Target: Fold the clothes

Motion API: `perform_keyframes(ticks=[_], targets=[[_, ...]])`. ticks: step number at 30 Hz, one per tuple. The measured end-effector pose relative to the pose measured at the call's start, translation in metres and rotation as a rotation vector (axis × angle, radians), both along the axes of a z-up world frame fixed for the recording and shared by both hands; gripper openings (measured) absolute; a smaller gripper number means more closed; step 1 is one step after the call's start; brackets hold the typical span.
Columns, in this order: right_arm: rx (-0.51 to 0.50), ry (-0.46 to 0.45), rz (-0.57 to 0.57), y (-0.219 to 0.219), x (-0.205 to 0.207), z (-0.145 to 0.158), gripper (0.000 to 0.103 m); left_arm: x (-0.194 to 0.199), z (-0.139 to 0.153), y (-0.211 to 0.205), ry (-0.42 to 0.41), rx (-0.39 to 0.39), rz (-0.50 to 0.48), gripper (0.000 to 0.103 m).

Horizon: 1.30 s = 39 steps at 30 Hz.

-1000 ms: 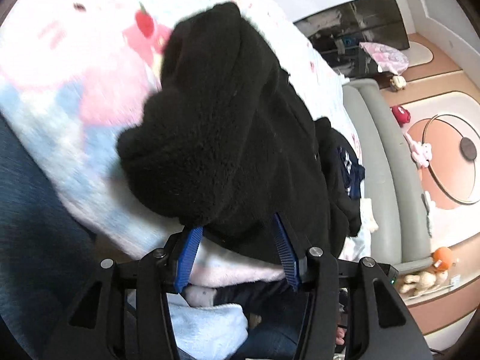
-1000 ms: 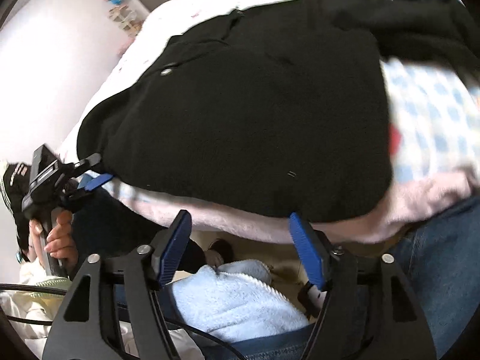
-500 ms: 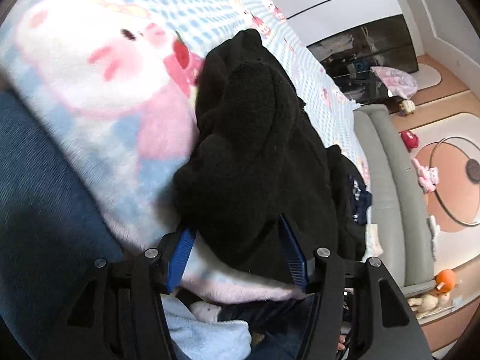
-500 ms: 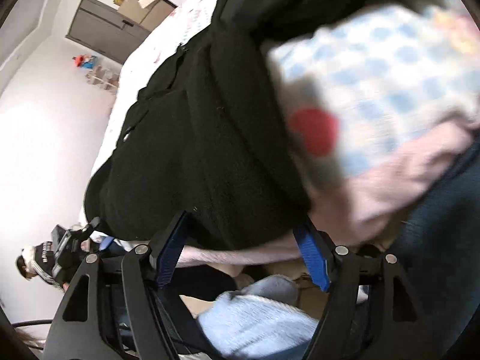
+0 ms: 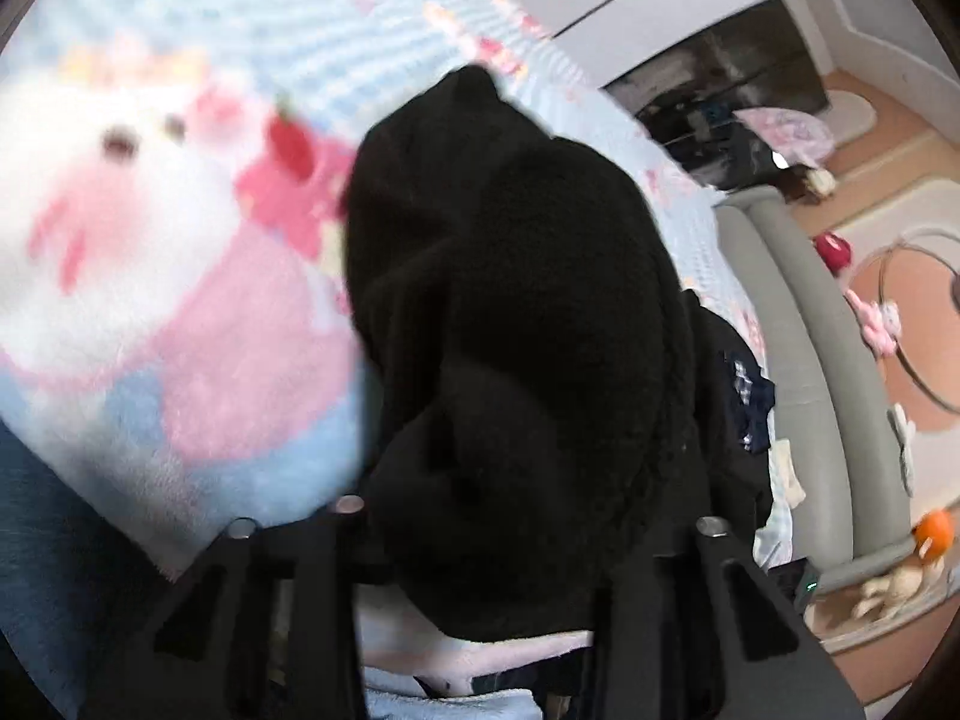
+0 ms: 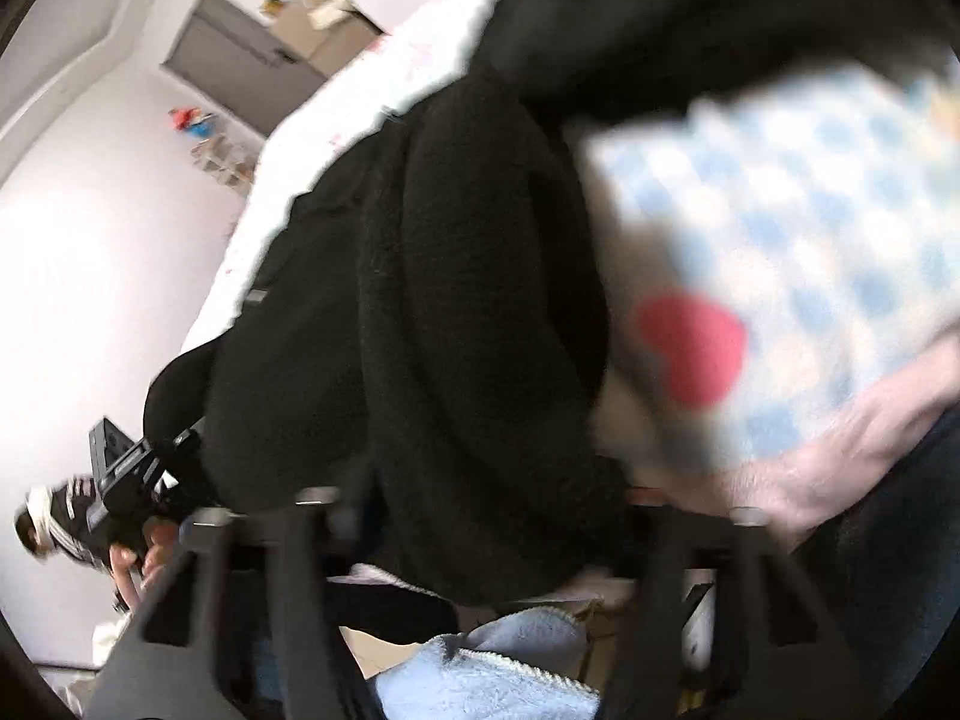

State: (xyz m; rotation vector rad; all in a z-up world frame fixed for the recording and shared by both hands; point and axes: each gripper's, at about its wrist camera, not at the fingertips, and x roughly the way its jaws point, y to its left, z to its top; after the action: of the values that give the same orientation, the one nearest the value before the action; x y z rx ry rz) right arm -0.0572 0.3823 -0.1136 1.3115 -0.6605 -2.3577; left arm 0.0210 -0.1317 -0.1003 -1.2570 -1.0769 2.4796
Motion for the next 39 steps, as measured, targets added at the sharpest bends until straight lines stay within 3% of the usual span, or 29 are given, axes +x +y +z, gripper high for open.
perform_keyframes(ticks=[4,10,18,23,29,33,35,37,39], targets=[[0.015,0.109,0.056,-0.01,0.018,0.051,0.038,0.011,0.04,0.0,0.022,-0.032,-0.027,0.026],[-0.023,0.078,0.132,-0.012,0.061,0.08,0.037,0.042,0.087,-0.01,-0.04,-0.04,-0.138,0.027],[-0.014,-0.068,0.121,-0.004,0.059,0.049,0.039,0.053,0.049,-0.007,-0.182,-0.015,-0.18,0.03],[-0.048,-0.072,0.12,0.0,0.053,0.051,0.042,0.046,0.045,-0.02,-0.183,0.091,-0.188,0.031],[-0.153,-0.015,0.12,0.011,0.028,0.073,0.046,0.002,0.075,-0.023,-0.119,0.115,-0.251,0.04],[-0.186,0.069,0.102,0.011,-0.025,0.096,0.058,-0.061,0.094,-0.025,-0.053,0.16,-0.302,0.067],[-0.194,0.101,0.047,0.01,-0.06,0.1,0.062,-0.101,0.093,-0.032,-0.026,0.177,-0.267,0.069],[-0.19,0.116,-0.026,0.01,-0.092,0.102,0.063,-0.13,0.089,-0.044,-0.053,0.178,-0.179,0.069],[-0.144,0.123,-0.103,0.009,-0.112,0.107,0.064,-0.141,0.093,-0.056,0.0,0.15,-0.12,0.069]])
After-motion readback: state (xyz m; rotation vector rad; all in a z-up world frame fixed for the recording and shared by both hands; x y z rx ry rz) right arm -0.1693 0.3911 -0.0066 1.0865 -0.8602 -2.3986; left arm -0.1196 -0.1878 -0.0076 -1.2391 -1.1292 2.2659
